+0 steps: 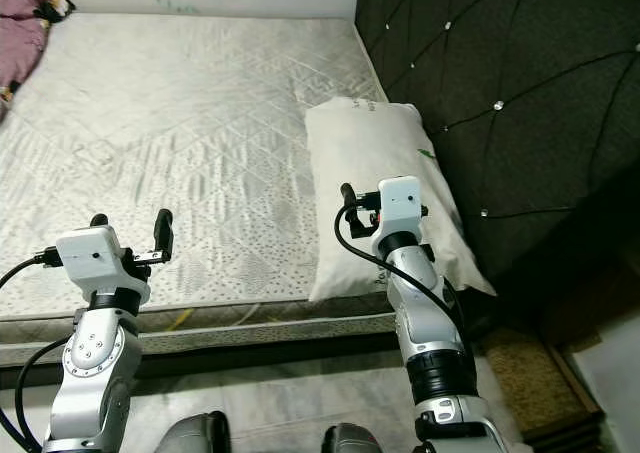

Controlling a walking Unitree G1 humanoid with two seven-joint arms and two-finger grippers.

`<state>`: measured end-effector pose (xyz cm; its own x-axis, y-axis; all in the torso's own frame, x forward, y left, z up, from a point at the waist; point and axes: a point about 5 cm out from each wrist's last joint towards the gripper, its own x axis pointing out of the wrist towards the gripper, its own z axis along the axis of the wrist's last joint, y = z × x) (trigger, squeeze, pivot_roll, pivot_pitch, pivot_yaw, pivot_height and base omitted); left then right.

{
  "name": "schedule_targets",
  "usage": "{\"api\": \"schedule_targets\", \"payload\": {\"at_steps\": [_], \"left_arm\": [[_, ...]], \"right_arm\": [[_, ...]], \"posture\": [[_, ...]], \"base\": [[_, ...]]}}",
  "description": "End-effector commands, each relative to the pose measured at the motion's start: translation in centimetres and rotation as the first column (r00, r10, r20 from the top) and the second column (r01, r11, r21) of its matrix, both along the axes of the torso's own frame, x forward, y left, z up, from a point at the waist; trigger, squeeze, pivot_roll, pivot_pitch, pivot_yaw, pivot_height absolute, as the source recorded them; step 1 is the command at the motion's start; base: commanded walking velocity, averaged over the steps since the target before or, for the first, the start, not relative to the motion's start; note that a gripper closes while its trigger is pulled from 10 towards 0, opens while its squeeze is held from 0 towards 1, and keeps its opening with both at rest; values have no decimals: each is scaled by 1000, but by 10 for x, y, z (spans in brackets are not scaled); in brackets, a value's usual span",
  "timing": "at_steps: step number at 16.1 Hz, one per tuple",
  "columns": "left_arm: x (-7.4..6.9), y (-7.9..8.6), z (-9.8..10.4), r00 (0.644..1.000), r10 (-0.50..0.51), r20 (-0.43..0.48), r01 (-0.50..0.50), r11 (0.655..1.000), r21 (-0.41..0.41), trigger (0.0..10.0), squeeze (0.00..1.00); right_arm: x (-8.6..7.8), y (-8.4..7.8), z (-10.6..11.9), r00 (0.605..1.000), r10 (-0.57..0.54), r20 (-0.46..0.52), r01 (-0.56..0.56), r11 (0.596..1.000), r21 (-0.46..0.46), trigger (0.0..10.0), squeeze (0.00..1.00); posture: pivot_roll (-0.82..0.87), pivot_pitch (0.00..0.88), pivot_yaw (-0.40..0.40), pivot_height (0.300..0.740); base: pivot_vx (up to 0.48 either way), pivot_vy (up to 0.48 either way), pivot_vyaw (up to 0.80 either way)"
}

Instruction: Clean up the room

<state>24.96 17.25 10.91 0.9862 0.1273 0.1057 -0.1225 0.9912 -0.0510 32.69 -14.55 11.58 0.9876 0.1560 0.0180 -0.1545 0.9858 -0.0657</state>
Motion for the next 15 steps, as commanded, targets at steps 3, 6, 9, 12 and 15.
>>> {"api": "schedule_targets", "payload": {"at_steps": [3, 6, 9, 12, 15], "left_arm": [[1, -1, 1, 1000, -7, -1, 7, 1000, 10, 10000, 0], [2, 0, -1, 1000, -1, -17, 1, 1000, 0, 10000, 0], [3, 0, 0, 1000, -8, -10, 8, 1000, -1, 10000, 0], [3, -2, 0, 1000, -13, -10, 13, 1000, -4, 10000, 0], [4, -3, 0, 1000, -14, -9, 14, 1000, -6, 10000, 0]], "right_arm": [[1, -4, 0, 1000, -11, -5, 11, 1000, -4, 10000, 0], [1, -3, -1, 1000, -10, -7, 10, 1000, -3, 10000, 0], [1, -5, -2, 1000, -15, -12, 15, 1000, 0, 10000, 0], [1, -6, -2, 1000, -20, -20, 20, 1000, 4, 10000, 0], [1, -7, -3, 1000, -19, -20, 19, 1000, -1, 10000, 0]], "posture": [[-5, 85, -58, 740], [-3, 82, -58, 740], [-3, 82, -58, 740], [-11, 82, -57, 740], [-12, 83, -58, 740]], "base": [[0, 0, 0], [0, 320, 0], [0, 480, 0], [0, 480, -315], [0, 480, -183]]}}
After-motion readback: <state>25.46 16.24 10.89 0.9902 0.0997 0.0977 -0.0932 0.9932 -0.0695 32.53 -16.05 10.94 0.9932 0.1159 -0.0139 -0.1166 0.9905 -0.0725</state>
